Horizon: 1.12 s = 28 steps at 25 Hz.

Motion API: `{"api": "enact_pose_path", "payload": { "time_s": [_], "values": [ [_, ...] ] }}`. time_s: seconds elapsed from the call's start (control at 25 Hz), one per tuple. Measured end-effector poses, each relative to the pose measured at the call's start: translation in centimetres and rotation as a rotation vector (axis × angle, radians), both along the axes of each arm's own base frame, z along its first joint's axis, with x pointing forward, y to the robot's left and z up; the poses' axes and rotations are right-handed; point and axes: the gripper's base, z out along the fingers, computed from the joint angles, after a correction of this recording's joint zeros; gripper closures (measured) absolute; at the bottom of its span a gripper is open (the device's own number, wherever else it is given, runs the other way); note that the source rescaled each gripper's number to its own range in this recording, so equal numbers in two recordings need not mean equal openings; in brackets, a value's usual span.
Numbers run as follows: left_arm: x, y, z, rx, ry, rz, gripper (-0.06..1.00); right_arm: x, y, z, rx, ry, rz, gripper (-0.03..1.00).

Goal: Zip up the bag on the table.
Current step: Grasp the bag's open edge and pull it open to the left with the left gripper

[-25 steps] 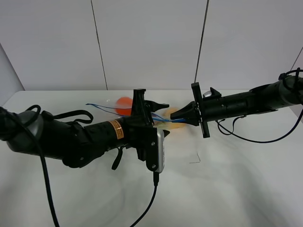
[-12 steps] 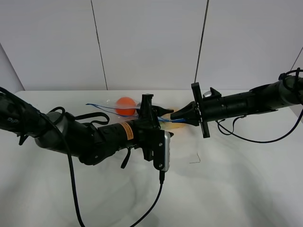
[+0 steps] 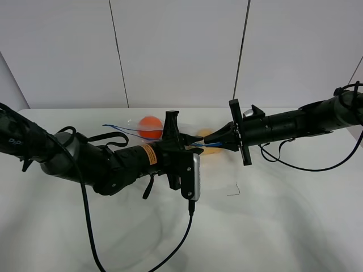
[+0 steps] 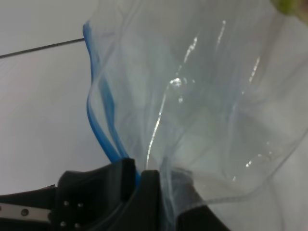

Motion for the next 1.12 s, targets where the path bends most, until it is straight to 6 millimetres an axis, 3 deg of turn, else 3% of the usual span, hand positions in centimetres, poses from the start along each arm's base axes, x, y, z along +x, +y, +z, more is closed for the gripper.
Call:
{"api": "enact_pose_path", "payload": {
  "time_s": [0.12, 0.2, 1.12],
  "values": [
    [0.0, 0.0, 0.0, 0.0, 0.0, 0.0, 0.76, -0.01, 0.0, -0.01, -0.001, 0.0, 0.001, 0.97],
    [0.0, 0.0, 0.0, 0.0, 0.0, 0.001, 0.8, -0.02, 0.0, -0.02, -0.002, 0.0, 0.002, 0.97],
    [-0.29, -0.16, 0.08, 0.015, 0.022, 0.005, 0.86, -0.04, 0.0, -0.02, -0.003, 0.0, 0.005, 0.97]
  ]
}}
